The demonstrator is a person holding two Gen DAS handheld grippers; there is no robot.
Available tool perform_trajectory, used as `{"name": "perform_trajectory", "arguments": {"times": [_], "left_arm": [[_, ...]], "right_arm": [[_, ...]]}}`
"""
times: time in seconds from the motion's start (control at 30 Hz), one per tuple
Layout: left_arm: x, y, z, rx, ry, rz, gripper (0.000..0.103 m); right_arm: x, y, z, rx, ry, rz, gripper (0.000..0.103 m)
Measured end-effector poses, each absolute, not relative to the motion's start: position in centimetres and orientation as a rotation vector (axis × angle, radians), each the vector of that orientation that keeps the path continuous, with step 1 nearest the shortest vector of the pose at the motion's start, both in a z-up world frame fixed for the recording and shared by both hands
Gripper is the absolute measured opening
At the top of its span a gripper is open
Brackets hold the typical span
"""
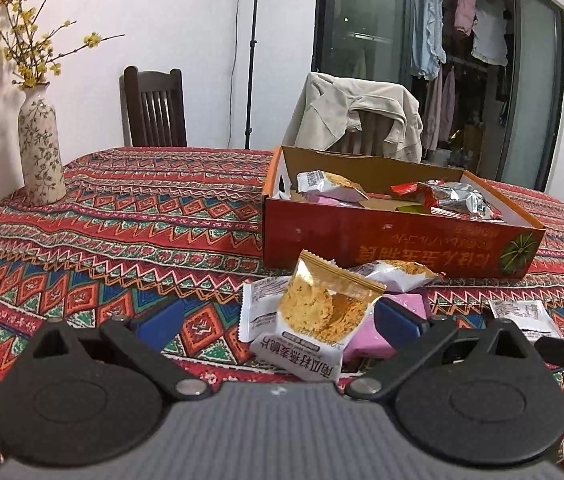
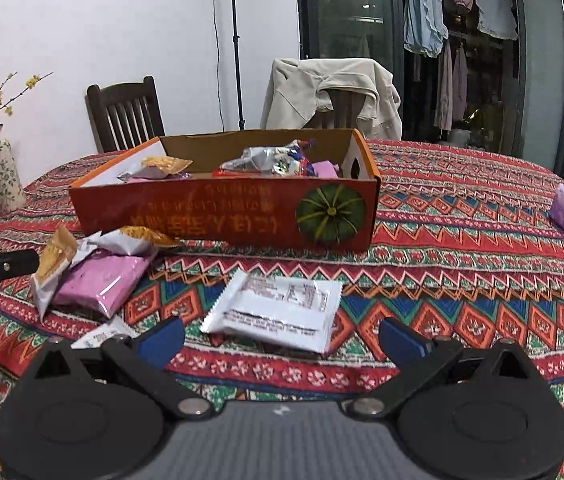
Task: Organize snacks
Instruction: 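Move both grippers back to the pile and grasp a white sachet with the right gripper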
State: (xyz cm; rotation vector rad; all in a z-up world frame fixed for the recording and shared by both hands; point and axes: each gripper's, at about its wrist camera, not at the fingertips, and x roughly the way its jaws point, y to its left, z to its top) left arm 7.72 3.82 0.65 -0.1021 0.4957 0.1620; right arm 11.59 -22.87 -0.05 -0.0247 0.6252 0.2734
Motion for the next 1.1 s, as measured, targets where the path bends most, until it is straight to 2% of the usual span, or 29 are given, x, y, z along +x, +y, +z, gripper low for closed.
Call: {"name": "perform_trajectory", "arguments": {"times": [0.7, 1.03, 1.1], "left_arm": [[7.8, 4.7, -0.1, -0.154, 0.498, 0.185, 0.103], [8.0, 5.1, -0.3, -0.175, 0.519, 0.194, 0.103], [8.1, 5.2, -0.3, -0.179, 0.524, 0.195, 0.103]], "right_arm": [[14.9, -21.0, 0.8, -0.119, 0.653, 0.258, 0.103], [18.9, -19.7, -1.7, -0.094, 0.768, 0.253, 0.103], [18.7, -19.9, -2.0, -0.084, 0.738, 0.256, 0.103]]}}
